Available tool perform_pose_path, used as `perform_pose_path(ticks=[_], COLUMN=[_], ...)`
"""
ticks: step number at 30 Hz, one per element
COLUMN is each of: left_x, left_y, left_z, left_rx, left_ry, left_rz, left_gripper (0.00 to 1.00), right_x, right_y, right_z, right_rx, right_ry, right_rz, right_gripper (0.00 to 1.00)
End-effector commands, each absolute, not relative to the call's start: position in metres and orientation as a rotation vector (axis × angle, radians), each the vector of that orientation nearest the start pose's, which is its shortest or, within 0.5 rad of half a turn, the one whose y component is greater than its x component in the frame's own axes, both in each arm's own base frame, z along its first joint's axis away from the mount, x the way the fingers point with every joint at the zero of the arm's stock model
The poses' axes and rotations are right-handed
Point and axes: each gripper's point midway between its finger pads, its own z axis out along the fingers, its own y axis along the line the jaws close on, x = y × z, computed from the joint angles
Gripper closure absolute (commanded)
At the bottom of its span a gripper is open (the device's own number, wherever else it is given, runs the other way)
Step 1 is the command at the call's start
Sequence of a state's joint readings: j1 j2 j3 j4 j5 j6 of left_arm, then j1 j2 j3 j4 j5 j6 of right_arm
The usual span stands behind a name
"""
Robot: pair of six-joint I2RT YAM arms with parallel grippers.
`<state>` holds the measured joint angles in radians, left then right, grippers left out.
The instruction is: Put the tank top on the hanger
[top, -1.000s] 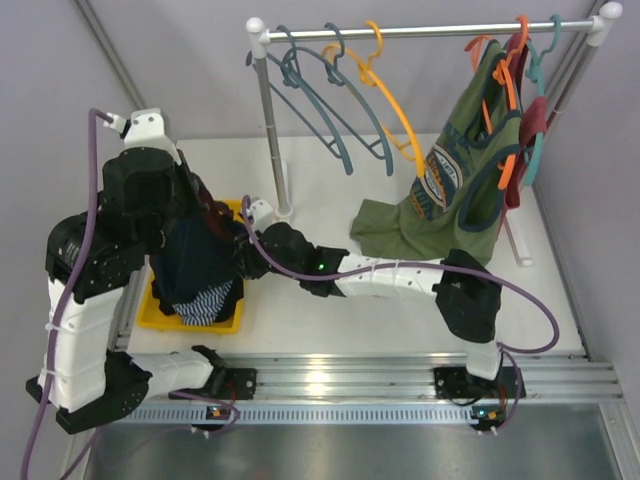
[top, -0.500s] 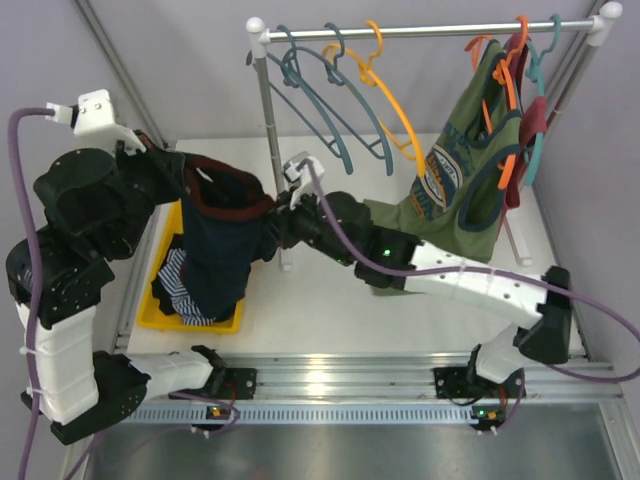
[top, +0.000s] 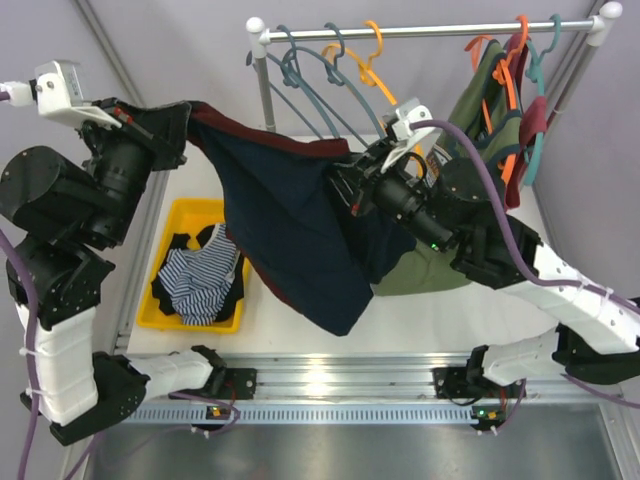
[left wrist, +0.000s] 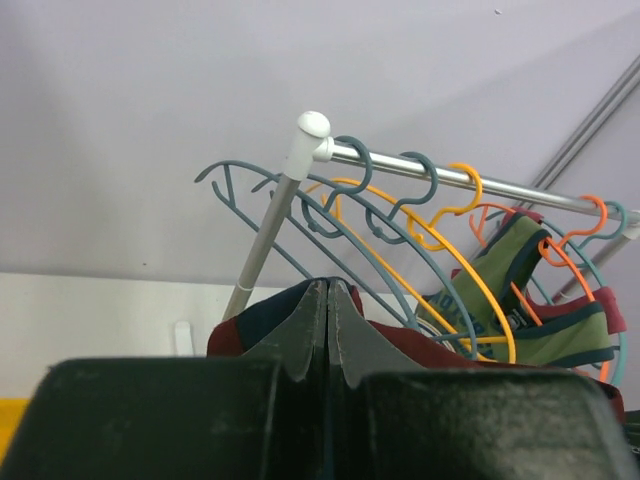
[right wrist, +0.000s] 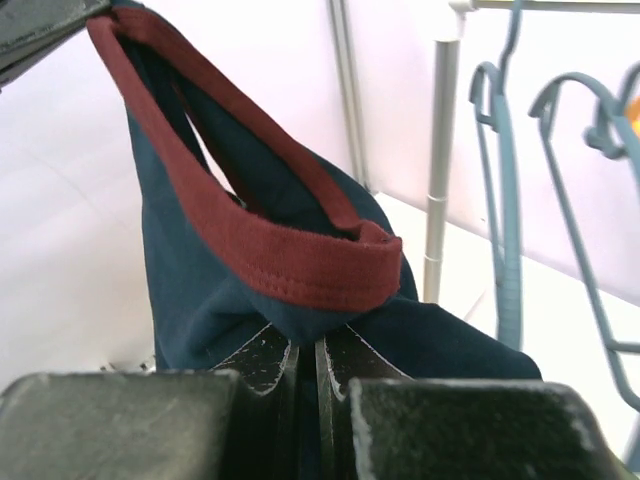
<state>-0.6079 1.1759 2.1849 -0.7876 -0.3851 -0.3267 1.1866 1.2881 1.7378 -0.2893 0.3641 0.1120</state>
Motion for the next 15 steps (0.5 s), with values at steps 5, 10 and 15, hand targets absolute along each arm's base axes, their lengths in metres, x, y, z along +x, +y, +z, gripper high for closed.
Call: perform_pose_path(ticks=[5, 10, 15], left_x=[0.24, 0.243, 0.241], left_y=[-0.107, -0.112, -0.137], left_z=[0.613, 0.59, 0.559], left_rx=[-0.15, -0.146, -0.047], left_ry=[1.334, 1.382, 1.487], left_rz=[-0.582, -0.582, -0.65], left_gripper=[1.0, 1.0, 1.0], right_x=[0.193, 0.186, 0.17], right_y=[0.289, 0.272, 0.261], right_z=[0.52, 0.487, 0.412], right_rx=[-0.456, -0.436, -0.433], right_ry=[1.425, 1.507, 1.642], right_rz=[0.726, 0.728, 0.787], right_gripper=[1.0, 1.0, 1.0])
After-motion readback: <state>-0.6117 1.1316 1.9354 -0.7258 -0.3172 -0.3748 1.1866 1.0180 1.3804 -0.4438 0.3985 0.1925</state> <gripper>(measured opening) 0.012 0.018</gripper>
